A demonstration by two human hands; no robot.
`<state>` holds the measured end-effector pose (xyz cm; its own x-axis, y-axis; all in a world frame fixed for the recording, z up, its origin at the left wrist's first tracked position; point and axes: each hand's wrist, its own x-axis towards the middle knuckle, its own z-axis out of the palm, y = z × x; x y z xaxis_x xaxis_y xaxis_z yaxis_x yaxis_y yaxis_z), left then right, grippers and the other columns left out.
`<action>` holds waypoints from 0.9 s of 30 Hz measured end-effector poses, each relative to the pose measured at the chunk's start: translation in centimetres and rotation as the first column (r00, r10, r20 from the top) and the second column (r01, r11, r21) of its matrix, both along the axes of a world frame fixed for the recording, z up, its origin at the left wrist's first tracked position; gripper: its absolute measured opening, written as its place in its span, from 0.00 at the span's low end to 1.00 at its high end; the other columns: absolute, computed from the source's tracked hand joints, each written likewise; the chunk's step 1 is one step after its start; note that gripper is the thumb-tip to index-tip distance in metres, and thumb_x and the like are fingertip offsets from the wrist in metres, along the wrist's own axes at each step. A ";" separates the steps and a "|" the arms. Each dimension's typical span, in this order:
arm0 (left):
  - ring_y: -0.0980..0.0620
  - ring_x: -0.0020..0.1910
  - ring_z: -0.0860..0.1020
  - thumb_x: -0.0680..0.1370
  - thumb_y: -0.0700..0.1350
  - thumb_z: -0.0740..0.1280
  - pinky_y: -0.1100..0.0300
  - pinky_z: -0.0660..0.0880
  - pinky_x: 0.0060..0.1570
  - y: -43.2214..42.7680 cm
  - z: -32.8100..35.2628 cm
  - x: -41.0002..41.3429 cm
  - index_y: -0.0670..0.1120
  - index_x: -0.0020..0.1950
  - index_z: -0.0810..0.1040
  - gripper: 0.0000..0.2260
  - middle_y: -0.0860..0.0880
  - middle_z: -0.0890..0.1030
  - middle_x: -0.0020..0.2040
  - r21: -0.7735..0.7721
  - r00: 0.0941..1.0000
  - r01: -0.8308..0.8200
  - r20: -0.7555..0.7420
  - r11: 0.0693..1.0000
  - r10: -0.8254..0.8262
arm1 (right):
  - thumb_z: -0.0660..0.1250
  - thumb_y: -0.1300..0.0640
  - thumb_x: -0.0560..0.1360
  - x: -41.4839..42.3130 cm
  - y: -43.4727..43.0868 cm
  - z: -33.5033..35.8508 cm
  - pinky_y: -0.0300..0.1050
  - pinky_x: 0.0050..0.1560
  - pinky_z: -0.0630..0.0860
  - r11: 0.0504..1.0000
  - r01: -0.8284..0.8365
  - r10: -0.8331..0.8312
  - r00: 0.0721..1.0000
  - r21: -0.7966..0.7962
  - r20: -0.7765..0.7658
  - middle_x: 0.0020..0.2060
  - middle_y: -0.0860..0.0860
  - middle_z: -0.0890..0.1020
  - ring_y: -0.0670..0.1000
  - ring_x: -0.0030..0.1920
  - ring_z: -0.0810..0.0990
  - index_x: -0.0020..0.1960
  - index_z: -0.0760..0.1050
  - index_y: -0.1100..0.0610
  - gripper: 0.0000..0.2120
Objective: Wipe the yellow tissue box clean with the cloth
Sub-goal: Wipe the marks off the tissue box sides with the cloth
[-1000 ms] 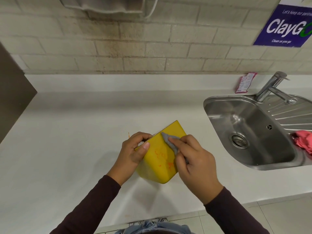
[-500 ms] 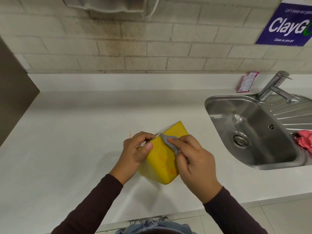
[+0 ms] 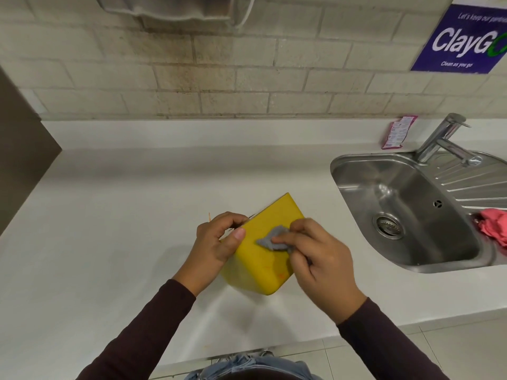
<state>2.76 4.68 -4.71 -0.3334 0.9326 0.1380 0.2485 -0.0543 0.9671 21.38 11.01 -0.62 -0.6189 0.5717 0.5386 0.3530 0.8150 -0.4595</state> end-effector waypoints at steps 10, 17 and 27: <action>0.51 0.47 0.77 0.69 0.62 0.58 0.55 0.72 0.50 0.1 -0.2 0.2 0.52 0.45 0.78 0.18 0.50 0.79 0.44 -0.008 0.993 -0.011 0.115 1.000 0.012 | 0.57 0.63 0.70 -3.3 -2.3 -0.3 0.43 0.39 0.74 0.996 -0.075 0.069 0.987 -0.040 -0.144 0.43 0.54 0.80 0.50 0.42 0.78 0.48 0.82 0.58 0.16; 0.52 0.45 0.77 0.69 0.62 0.57 0.53 0.72 0.48 0.5 -0.1 -0.5 0.53 0.45 0.77 0.17 0.50 0.79 0.45 -0.021 0.991 -0.004 0.132 1.000 0.007 | 0.58 0.63 0.68 -1.5 -2.2 -1.1 0.49 0.34 0.67 0.969 -0.238 0.241 0.970 0.064 -0.039 0.40 0.51 0.80 0.52 0.36 0.77 0.40 0.81 0.54 0.13; 0.51 0.47 0.78 0.65 0.66 0.59 0.53 0.73 0.47 0.7 -0.7 -1.0 0.58 0.44 0.77 0.17 0.51 0.80 0.47 -0.065 0.982 -0.046 0.180 0.997 0.057 | 0.55 0.61 0.69 -2.7 2.7 -0.5 0.47 0.36 0.72 0.988 0.094 -0.117 0.974 -0.121 -0.194 0.40 0.53 0.78 0.46 0.39 0.74 0.36 0.81 0.56 0.15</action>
<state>1.78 5.35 -5.39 -0.3959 0.9182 0.0151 0.0691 0.0133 0.9975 18.70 13.69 -1.11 -0.4380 0.6908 0.5753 0.3258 0.7184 -0.6146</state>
